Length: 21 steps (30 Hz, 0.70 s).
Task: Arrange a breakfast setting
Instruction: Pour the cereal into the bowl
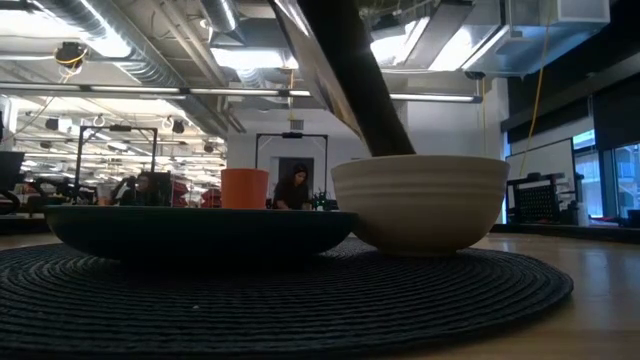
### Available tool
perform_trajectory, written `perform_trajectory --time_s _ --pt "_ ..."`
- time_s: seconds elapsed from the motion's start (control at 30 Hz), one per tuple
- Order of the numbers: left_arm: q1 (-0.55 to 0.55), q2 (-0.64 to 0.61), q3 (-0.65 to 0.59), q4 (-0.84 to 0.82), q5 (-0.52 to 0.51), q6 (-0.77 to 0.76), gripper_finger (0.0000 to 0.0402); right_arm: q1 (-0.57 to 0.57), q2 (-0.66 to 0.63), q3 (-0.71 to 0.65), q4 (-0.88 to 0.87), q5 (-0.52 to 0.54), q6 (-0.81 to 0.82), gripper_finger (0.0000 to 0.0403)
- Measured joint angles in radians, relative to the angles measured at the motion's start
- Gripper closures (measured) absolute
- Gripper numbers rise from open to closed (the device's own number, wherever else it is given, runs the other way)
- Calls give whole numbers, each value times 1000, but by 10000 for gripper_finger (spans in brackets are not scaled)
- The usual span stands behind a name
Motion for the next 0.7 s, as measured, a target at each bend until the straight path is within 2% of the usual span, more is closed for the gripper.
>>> perform_trajectory --time_s 0.4,0.7 --pt "9 0 0 -1 -5 -47 338 0 0 0 8 -14 4 175" --pt "10 0 0 -140 -19 -247 338 1 0 0 7 -14 9 175"
